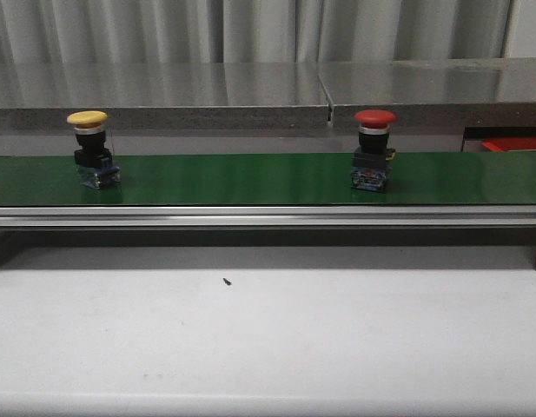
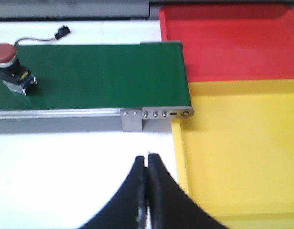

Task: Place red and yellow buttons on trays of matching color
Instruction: 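Grasp the red button at the conveyor's end with the right gripper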

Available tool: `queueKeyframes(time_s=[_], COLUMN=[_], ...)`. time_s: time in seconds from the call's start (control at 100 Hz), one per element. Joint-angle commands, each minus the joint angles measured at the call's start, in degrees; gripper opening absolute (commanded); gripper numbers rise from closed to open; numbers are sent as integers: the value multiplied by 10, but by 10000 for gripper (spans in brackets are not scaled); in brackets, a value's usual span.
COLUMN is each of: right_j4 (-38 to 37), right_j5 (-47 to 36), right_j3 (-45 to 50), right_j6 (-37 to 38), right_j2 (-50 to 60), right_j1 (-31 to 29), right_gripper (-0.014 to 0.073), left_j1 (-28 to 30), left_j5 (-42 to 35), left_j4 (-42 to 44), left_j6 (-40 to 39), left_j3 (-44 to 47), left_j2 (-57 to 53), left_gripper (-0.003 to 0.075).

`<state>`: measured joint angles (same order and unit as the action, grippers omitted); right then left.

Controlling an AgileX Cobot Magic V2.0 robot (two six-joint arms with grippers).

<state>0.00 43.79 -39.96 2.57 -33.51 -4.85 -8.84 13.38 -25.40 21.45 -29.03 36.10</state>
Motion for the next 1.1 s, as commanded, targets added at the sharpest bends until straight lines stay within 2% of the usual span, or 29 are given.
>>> queueKeyframes(time_s=[0.0, 0.23, 0.32, 0.42, 0.59, 0.68, 0.8, 1.09], right_j4=[0, 19, 21, 22, 22, 24, 43, 143], right_j5=[22, 4, -2, -6, -15, -28, -46, -45], right_j3=[-81, -127, -130, -130, -130, -130, -131, -195], right_j6=[-1, -1, -11, -36, -49, -49, -70, -182], right_j2=[-77, -208, -243, -266, -277, -277, -283, -373], right_j1=[1, 1, 1, 1, 1, 1, 1, 3], right_gripper=[-66, -64, -21, 115, 486, 611, 631, 631], left_j1=[-4, -4, -4, -4, -4, -4, -4, -4], left_j5=[-45, -45, -45, -45, -45, -45, -45, -45], left_j4=[-11, -11, -11, -11, -11, -11, -11, -11], left_j6=[-1, -1, -1, -1, -1, -1, -1, -1], left_j3=[-15, -15, -15, -15, -15, -15, -15, -15], left_j2=[-1, -1, -1, -1, -1, -1, -1, -1], left_gripper=[-19, -19, -19, -19, -19, -19, -19, -19])
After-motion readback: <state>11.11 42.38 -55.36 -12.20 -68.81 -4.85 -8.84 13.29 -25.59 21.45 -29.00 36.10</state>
